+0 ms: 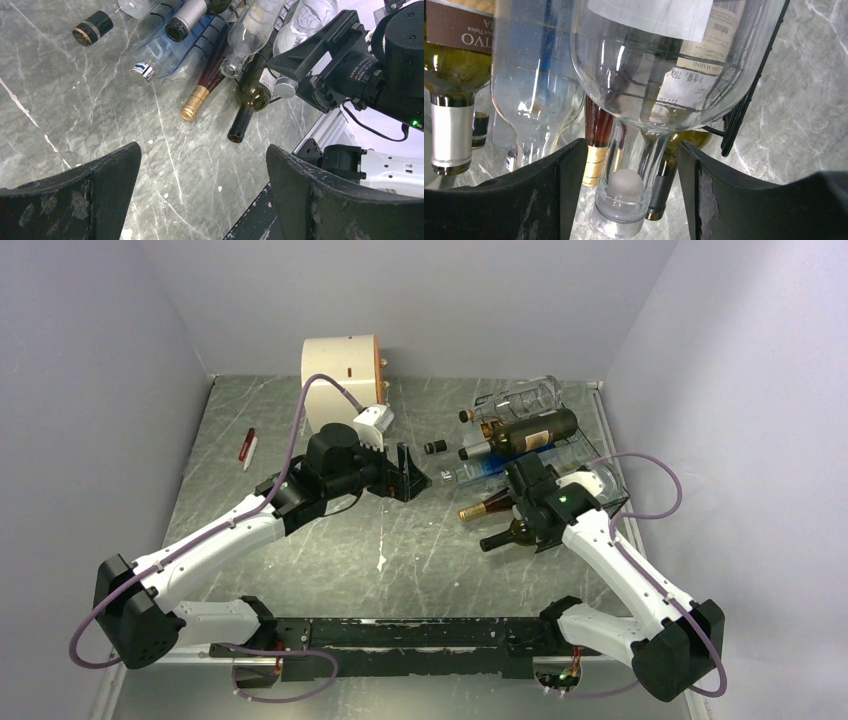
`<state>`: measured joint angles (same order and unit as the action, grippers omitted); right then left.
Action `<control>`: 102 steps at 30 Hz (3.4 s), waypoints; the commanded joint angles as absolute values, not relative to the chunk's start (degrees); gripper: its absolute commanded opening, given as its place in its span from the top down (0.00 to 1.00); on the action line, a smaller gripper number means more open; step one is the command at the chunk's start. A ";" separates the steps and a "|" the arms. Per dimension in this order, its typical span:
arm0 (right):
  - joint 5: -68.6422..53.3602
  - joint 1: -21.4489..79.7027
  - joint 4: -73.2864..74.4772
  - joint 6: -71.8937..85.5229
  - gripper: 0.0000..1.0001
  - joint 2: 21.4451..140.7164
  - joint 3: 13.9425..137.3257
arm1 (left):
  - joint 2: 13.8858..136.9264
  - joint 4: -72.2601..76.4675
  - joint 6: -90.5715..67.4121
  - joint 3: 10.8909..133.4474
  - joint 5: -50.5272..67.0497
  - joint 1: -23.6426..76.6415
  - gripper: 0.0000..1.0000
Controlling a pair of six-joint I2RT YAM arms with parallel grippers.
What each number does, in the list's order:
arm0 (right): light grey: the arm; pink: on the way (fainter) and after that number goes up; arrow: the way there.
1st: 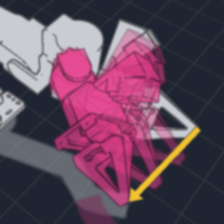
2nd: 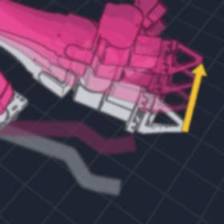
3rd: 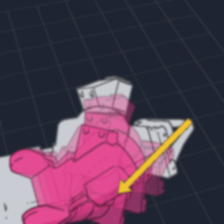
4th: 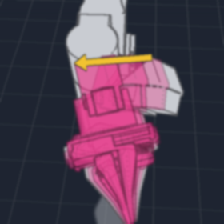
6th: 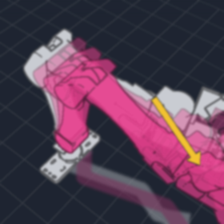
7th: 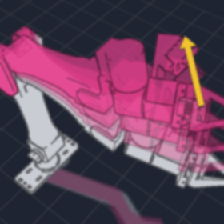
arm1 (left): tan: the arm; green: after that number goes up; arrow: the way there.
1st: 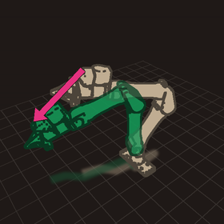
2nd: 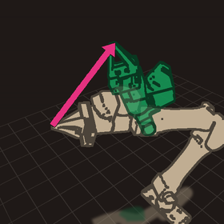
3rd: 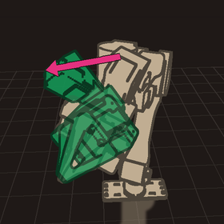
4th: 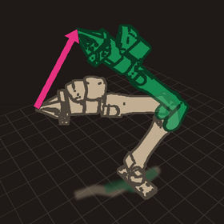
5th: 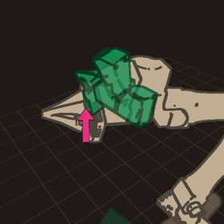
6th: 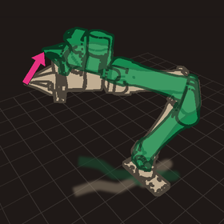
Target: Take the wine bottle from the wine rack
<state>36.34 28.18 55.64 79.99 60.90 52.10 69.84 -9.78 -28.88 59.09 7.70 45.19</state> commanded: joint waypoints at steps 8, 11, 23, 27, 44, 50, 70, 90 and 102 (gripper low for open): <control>41.51 27.93 52.88 83.78 0.30 61.34 50.47 | 68.21 -10.48 -28.12 60.09 7.07 45.57 0.02; 42.30 27.93 52.04 83.77 0.30 61.48 50.21 | 67.88 -10.53 -28.11 60.12 7.04 45.57 0.02; 42.73 27.88 47.20 82.74 0.37 61.79 47.70 | 67.72 -11.23 -27.86 60.87 6.72 45.57 0.02; 43.27 27.77 46.94 82.43 0.49 61.51 47.40 | 67.94 -11.31 -27.75 61.16 6.80 45.55 0.02; 42.11 27.77 44.81 77.79 0.87 48.43 46.94 | 67.85 -10.63 -27.95 60.99 7.07 45.56 0.02; 43.32 27.77 46.44 78.50 1.00 44.21 47.64 | 67.98 -10.47 -28.26 61.08 7.06 45.54 0.02; 44.02 27.77 40.96 71.19 1.00 39.10 44.52 | 68.91 -9.94 -28.52 61.18 7.72 45.61 0.02; 35.08 27.77 39.93 73.05 0.94 47.26 40.63 | 70.82 -9.75 -28.65 61.35 8.65 45.57 0.02; 36.76 27.75 37.24 72.56 0.65 52.08 39.90 | 81.45 4.29 -32.31 57.89 19.92 45.90 0.08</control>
